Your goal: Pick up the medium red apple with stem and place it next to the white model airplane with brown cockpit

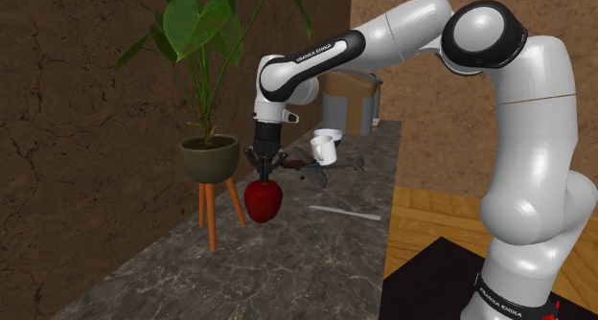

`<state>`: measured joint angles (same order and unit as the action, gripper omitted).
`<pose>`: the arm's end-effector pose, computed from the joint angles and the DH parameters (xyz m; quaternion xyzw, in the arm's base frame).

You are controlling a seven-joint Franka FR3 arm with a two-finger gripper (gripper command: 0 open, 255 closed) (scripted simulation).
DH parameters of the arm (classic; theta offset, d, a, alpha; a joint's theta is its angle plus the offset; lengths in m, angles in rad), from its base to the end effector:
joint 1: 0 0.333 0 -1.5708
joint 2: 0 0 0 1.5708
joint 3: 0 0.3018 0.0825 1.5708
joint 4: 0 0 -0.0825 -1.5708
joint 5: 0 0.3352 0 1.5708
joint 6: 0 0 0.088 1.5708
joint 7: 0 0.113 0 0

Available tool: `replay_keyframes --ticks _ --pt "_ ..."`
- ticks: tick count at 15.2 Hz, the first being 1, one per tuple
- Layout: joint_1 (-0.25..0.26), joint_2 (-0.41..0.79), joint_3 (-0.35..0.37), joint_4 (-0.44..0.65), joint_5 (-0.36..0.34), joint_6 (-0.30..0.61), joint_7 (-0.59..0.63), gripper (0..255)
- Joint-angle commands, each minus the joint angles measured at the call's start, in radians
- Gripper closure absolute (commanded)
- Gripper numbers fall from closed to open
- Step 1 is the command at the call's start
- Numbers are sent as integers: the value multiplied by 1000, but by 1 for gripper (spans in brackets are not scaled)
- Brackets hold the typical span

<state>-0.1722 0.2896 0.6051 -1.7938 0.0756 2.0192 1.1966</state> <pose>0.5302 0.2228 0.4160 -0.9118 0.3939 0.0892 0.0736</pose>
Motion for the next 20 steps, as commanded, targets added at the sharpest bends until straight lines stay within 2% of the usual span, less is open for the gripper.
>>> replay_keyframes --ticks 1,4,5,10,14,20 --pt "0 0 0 -1 0 2 0 255" --pt "0 0 0 -1 0 2 0 255" --pt "0 0 0 -1 0 1 0 0" --pt "0 1 0 -1 0 2 0 0" --pt "-17 -31 0 89 14 -118 -9 0" --pt "-17 -31 0 89 14 -118 -9 0"
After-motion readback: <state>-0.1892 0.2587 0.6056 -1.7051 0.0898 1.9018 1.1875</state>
